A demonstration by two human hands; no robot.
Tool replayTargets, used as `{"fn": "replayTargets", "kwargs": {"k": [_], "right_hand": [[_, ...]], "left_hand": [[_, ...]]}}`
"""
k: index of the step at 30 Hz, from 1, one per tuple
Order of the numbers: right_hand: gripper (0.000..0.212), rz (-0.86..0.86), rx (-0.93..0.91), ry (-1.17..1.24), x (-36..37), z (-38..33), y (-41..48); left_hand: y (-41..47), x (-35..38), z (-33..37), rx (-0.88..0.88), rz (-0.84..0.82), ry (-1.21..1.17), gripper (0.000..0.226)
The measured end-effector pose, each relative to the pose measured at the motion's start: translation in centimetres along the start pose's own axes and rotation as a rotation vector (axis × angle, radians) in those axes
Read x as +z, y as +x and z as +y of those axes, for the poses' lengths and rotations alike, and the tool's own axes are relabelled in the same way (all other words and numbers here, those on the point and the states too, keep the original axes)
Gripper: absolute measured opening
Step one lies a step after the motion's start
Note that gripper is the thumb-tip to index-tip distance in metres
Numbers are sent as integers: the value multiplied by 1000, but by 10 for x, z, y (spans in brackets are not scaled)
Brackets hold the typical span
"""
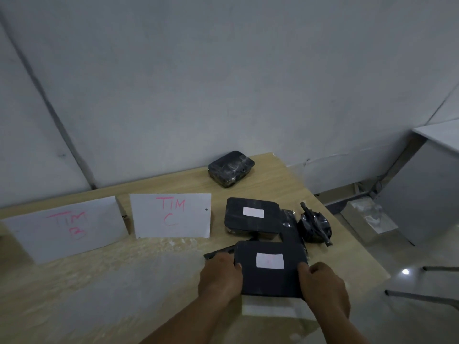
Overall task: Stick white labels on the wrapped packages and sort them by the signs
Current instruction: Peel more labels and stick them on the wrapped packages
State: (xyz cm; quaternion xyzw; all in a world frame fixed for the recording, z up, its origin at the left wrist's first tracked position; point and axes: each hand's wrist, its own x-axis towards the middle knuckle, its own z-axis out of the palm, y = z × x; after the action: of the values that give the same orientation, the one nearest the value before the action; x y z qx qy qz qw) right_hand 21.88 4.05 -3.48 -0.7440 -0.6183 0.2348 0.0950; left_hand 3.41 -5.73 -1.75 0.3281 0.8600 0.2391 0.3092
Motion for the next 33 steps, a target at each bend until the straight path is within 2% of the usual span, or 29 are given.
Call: {"fn": "replayTargets", "kwargs": {"k": [3,6,10,17,24,29,31,33], "right_hand": [[38,-138,-54,-23,-1,9,16],[37,-300,-164,-1,-1,13,28],[37,-461,-320,9,5,8,28],[36,-617,-452,-44,24,-18,-3],[39,-647,-481,-40,51,-36,-44],[45,-548,-413,-21,51,-27,-41],[36,-410,-372,-78,45,-14,-30],[26,-256,-281,-123,39,4,-18]], "left_hand": [[7,-1,0,-15,-64,57,28],[15,-17,-5,-75,-214,61,25],[22,-49,-14,-213,-344,12,13],[20,-88,-48,-333,-474,155,13],[14,-105,-88,-368,-427,257,9],[13,-100,-87,-326,-371,431,11],[12,-95,-77,-186,-214,649,12],[12,-84,-55,55,-36,727,12]]}}
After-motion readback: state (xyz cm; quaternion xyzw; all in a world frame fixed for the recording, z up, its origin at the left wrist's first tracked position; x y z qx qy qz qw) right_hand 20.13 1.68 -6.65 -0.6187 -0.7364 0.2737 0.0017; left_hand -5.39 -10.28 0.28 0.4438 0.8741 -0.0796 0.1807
